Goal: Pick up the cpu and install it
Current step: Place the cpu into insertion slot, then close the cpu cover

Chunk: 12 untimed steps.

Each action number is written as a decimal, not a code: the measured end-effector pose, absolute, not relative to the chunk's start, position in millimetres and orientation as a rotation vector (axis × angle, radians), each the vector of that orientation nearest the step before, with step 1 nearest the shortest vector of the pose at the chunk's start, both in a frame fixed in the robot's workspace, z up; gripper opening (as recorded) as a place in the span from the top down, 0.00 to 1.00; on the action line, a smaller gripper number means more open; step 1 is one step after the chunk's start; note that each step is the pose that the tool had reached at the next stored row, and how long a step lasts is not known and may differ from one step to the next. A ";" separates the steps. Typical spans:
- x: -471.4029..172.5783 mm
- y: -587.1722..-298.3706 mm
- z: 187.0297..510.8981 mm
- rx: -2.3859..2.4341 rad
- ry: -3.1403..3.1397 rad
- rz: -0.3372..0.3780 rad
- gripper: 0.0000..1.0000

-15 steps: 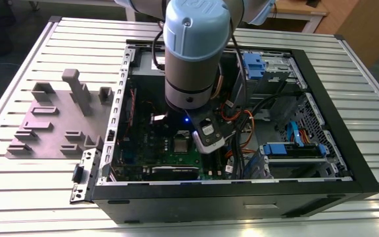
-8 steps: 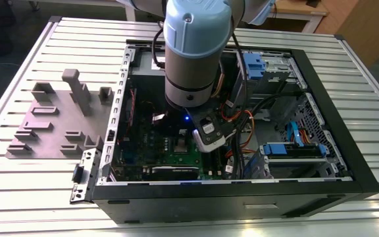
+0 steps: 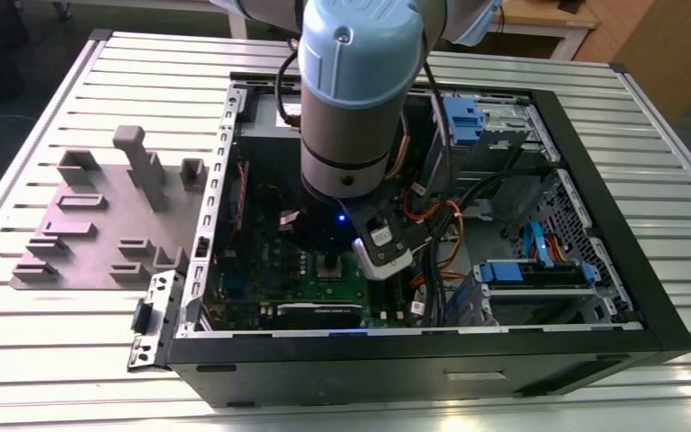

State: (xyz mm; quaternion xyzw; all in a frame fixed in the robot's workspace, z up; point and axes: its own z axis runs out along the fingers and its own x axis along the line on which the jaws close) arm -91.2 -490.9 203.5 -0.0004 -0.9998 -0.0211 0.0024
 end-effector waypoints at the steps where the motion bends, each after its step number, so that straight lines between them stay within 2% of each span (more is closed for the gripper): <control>1: -91.2 -490.9 203.5 -0.001 -3.136 -0.066 0.89; 12: -91.2 -491.0 203.5 0.000 -3.136 -0.066 0.89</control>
